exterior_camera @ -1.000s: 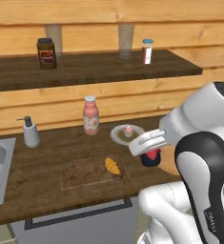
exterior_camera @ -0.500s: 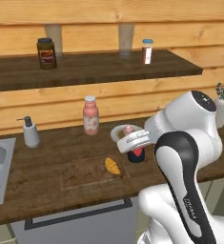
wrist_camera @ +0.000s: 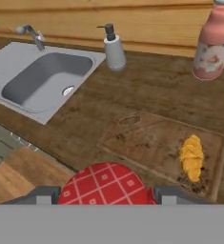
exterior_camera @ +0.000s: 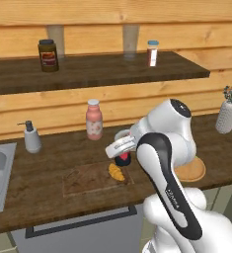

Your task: From the different types of pastries on the counter, select a croissant and place it on the cutting board. Then retrieve a jar of jam from the cabinet and place it alongside the croissant on the cutting board.

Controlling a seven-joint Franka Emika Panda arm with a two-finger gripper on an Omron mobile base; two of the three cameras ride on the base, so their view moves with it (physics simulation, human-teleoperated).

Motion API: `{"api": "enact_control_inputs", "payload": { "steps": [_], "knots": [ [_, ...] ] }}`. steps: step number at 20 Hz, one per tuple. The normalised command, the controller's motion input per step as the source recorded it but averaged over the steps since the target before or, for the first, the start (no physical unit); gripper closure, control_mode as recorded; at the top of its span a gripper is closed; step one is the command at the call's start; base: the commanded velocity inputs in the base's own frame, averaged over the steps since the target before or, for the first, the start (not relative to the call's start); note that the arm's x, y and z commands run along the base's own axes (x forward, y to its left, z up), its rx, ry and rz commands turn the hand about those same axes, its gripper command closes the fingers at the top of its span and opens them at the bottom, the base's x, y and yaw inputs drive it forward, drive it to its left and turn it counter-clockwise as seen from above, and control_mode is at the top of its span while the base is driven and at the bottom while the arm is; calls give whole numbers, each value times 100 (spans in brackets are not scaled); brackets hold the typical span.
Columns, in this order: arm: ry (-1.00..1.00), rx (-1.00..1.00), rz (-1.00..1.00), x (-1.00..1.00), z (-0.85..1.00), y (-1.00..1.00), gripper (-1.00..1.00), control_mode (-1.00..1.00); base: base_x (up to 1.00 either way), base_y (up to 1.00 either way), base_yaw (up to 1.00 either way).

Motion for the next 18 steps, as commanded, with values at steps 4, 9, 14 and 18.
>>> {"api": "enact_control_inputs", "payload": {
  "steps": [4, 9, 14, 18],
  "knots": [
    [0, 0, 14, 33, -51, 32, 100, -100, 0, 0, 0],
    [0, 0, 12, 43, -51, 17, 100, -100, 0, 0, 0],
    [0, 0, 10, 38, -45, 15, 100, -100, 0, 0, 0],
    [-4, 1, 12, 41, -31, 19, 100, -100, 0, 0, 0]
  ]
}}
